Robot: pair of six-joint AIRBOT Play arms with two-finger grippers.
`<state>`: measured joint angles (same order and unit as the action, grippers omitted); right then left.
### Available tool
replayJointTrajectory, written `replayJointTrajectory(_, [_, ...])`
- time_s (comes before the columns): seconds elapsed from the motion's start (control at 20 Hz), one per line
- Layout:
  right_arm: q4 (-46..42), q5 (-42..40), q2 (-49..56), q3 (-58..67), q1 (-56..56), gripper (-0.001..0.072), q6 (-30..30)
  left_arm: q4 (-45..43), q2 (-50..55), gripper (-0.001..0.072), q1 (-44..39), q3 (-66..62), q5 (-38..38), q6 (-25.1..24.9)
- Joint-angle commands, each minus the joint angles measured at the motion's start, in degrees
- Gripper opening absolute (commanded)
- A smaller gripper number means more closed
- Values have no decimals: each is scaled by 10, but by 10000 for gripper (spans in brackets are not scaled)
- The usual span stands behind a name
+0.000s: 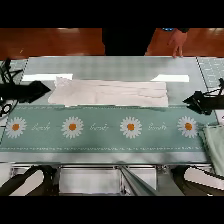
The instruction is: Fold the shirts.
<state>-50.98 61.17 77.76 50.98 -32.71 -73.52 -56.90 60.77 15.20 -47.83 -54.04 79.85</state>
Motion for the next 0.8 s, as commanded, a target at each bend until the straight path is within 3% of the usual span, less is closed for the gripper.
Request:
replayJointTrajectory(0.0, [102,-40,42,-27,15,419,50,11,-102,507,-18,131,57,-10])
replayJointTrajectory(0.4, [144,17,182,110,85,421,50,30,-93,507,-18,130,54,-9])
replayJointTrajectory(0.75, [144,13,243,168,151,419,25,60,-93,507,-18,130,55,-6])
